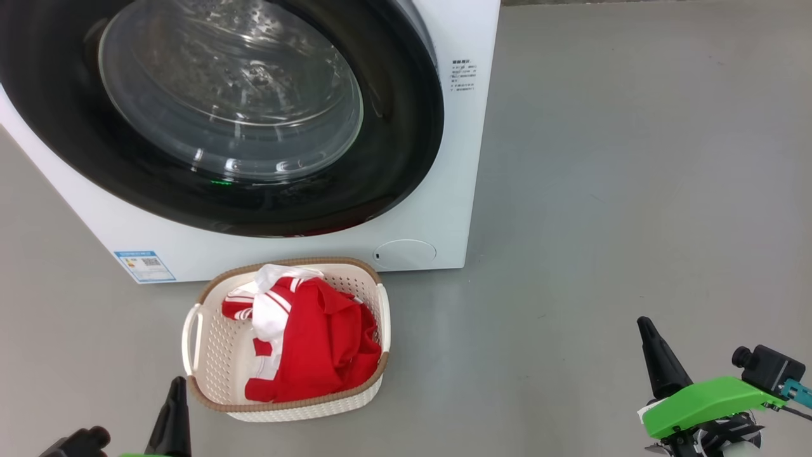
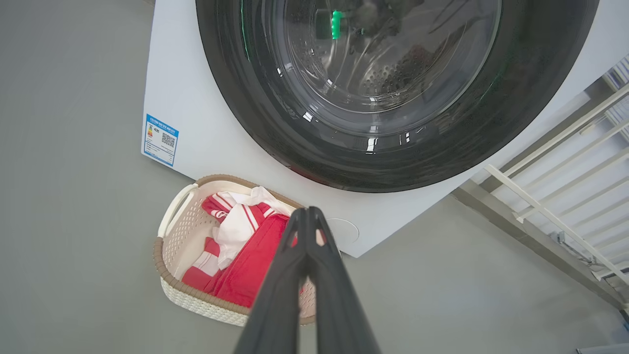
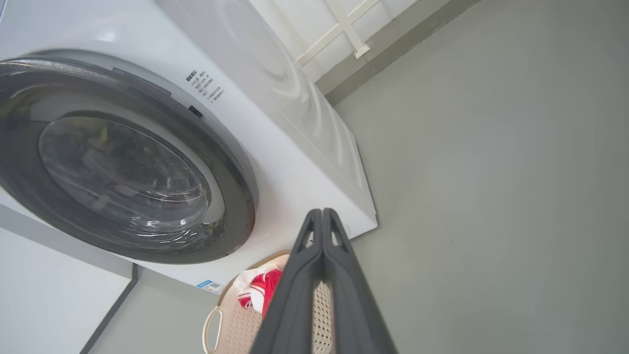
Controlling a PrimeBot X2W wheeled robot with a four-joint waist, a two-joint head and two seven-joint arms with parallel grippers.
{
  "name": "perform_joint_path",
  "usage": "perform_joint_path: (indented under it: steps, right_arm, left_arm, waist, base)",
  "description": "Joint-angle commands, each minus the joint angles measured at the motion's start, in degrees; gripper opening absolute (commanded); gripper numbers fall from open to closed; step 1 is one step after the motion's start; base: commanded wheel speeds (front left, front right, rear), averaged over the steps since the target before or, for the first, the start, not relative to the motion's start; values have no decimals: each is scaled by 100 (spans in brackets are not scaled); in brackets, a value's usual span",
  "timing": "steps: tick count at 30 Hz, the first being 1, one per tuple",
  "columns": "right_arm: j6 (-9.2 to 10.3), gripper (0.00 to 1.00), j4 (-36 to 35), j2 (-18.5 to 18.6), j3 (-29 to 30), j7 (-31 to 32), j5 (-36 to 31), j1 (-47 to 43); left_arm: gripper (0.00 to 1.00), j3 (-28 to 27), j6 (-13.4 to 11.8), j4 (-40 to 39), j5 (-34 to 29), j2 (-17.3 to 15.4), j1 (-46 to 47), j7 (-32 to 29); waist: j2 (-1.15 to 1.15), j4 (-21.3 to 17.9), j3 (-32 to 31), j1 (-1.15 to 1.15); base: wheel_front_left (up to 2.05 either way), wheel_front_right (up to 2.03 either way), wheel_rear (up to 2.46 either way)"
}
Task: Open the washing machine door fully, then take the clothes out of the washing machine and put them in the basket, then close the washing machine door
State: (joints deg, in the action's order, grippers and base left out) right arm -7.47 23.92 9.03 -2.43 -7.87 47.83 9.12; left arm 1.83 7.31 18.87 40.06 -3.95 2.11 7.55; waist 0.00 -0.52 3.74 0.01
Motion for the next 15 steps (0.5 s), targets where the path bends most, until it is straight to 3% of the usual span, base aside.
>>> perform_joint_path:
  steps: [1,15]
  right_arm:
    - [-1,0,-173,28,34,42,171,10]
    - [-1,0,-312,-81,181,279,896,-41]
  left_arm:
    - [0,-125,6,-166,173,-79,202,-35]
    - [0,-243,8,-220,1032,-50,236,-265]
  waist:
    - [0,1,-6,-1]
    - [0,10,-66,-1]
  base:
    - [0,0,0]
    - [0,0,0]
